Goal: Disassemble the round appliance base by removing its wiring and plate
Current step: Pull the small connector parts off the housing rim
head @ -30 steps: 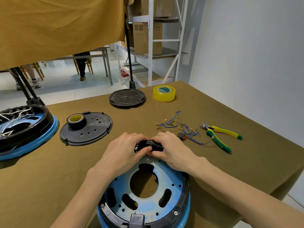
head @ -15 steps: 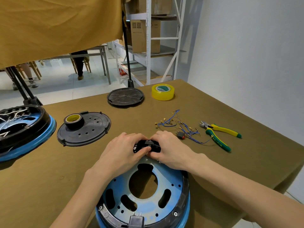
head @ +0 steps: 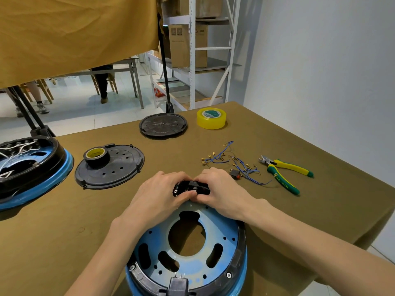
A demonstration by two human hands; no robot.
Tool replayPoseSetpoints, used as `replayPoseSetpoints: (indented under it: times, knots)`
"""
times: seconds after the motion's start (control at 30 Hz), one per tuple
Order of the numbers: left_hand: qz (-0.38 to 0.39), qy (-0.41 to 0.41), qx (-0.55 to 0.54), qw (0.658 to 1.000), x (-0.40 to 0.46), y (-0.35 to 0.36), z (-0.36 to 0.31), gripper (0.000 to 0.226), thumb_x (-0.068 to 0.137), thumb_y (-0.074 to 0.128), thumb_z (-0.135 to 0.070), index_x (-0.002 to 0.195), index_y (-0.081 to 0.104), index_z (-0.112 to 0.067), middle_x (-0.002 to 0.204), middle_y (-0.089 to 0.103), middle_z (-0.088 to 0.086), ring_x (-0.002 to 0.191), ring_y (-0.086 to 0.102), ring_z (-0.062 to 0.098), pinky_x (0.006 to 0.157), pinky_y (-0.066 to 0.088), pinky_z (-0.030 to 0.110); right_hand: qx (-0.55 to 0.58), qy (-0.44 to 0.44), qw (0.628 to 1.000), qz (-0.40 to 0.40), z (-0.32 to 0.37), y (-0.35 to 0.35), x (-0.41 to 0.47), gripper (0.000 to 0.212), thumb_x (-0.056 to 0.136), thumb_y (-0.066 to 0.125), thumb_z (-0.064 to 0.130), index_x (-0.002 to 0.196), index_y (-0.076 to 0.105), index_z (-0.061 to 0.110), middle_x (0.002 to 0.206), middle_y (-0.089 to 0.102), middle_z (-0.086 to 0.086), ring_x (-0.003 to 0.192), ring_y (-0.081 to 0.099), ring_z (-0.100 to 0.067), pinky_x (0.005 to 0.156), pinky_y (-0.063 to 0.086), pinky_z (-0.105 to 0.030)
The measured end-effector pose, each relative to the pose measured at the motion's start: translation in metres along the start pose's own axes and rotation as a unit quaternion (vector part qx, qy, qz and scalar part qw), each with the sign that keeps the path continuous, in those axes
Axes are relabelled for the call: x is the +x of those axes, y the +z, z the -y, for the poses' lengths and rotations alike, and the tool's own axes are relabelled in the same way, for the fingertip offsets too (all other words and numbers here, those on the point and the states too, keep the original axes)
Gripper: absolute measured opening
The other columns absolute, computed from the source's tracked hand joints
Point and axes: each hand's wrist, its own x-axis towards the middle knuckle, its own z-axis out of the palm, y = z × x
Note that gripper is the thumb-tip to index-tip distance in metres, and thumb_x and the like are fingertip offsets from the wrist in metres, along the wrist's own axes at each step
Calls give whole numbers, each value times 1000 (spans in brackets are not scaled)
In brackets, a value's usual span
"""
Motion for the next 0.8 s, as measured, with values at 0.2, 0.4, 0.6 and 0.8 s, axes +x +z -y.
replayPoseSetpoints:
  times: [0.2, 0.4, 0.6, 0.8]
  knots:
    - [-6, -3, -2, 1000, 1, 3, 1, 22, 99, 50, -60, 113, 56, -46, 102, 63, -25, 96, 50, 9, 72, 44, 33, 35, 29, 999, -24, 1, 1, 0, 29, 92, 71, 37, 106, 74, 12, 95, 65, -5, 89, 53, -21, 81, 45, -44]
    - [-2, 4, -1, 1000, 2, 5, 3, 23, 98, 49, -62, 112, 55, -46, 97, 58, -28, 95, 49, 8, 70, 44, 33, 17, 7, 1000, -12, 2, -2, 0, 30, 92, 70, 35, 109, 73, 10, 98, 65, -7, 92, 54, -23, 85, 43, -43]
    - [-7, 10, 7, 1000, 3, 6, 5, 21, 99, 47, -62, 112, 53, -46, 96, 57, -28, 94, 49, 9, 70, 45, 34, 77, 56, 995, -21, 3, 0, -1, 29, 89, 74, 38, 102, 75, 12, 93, 67, -7, 85, 58, -23, 75, 48, -43]
    - [-7, 10, 8, 1000, 2, 4, 2, 24, 97, 47, -64, 111, 54, -46, 96, 57, -29, 94, 49, 8, 70, 44, 33, 75, 32, 996, -26, 2, -3, -4, 25, 90, 74, 35, 98, 77, 12, 87, 63, -6, 82, 55, -22, 76, 46, -45]
